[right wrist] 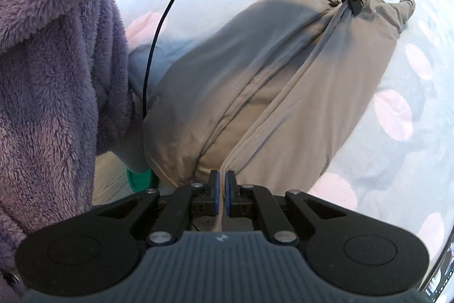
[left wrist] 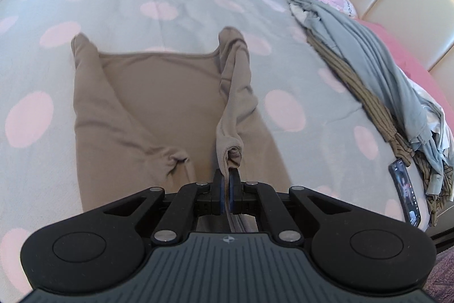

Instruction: Fold clothes

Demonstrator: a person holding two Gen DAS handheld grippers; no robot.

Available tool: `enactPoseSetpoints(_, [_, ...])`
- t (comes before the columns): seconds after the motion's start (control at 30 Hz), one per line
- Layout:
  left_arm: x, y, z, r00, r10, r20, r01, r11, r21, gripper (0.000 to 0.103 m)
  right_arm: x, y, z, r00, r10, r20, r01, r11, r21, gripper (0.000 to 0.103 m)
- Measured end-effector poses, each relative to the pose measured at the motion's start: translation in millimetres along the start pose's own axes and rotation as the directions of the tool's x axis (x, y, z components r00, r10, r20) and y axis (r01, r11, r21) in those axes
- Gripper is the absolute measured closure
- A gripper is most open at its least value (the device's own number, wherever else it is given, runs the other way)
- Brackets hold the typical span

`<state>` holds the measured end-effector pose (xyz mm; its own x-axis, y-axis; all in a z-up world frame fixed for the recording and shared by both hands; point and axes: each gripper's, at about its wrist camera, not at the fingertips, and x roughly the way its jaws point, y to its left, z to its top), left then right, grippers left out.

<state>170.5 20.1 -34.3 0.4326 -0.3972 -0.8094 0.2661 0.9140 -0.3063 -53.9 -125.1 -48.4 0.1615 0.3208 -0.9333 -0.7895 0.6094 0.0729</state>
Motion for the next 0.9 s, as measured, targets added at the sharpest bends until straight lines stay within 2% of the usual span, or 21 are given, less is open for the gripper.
enactPoseSetpoints(0.07, [6, 5, -3, 1.000, 0.001, -0.007, -0.001, 1.000, -0.002, 0.101, 3, 0, 1, 1.000, 0.011, 0.002, -0.011, 1.000, 0.010, 0.098])
enactPoseSetpoints(0.13, [11, 9, -5, 1.000, 0.011, -0.018, -0.011, 1.000, -0.016, 0.100, 4, -3, 0, 0.999, 0.041, 0.009, -0.042, 0.999, 0.033, 0.092])
enactPoseSetpoints(0.23, [6, 9, -7, 0.999, 0.033, -0.019, -0.034, 0.999, -0.023, 0.088, 1, -8, -6, 0.996, 0.083, 0.020, -0.084, 0.994, 0.067, 0.091])
enactPoseSetpoints(0.37, [-18, 5, -13, 0.999, 0.038, 0.020, -0.039, 0.999, 0.008, 0.077, -8, -20, -18, 0.995, 0.080, 0.053, -0.086, 0.989, 0.117, 0.088])
enactPoseSetpoints(0.43, [-31, 3, -19, 0.998, 0.048, 0.026, -0.049, 0.998, 0.029, 0.075, -12, -27, -26, 0.995, 0.070, 0.068, -0.080, 0.985, 0.152, 0.084])
enactPoseSetpoints(0.5, [-44, 3, -28, 0.998, 0.051, 0.029, -0.052, 0.997, 0.050, 0.074, -13, -37, -35, 0.995, 0.054, 0.081, -0.069, 0.978, 0.198, 0.077])
enactPoseSetpoints(0.7, [-82, 7, -67, 0.999, 0.045, 0.011, -0.046, 0.993, 0.104, 0.067, -14, -64, -57, 0.987, 0.012, 0.160, -0.062, 0.947, 0.316, 0.079])
enactPoseSetpoints(0.8, [-94, 11, -92, 0.999, 0.050, -0.019, -0.048, 0.992, 0.113, 0.067, -14, -63, -60, 0.975, 0.016, 0.223, -0.083, 0.952, 0.296, 0.082])
enactPoseSetpoints(0.9, [-99, 13, -116, 0.997, 0.060, -0.056, -0.053, 0.992, 0.116, 0.067, -2, -55, -58, 0.975, 0.031, 0.219, -0.085, 0.966, 0.245, 0.081])
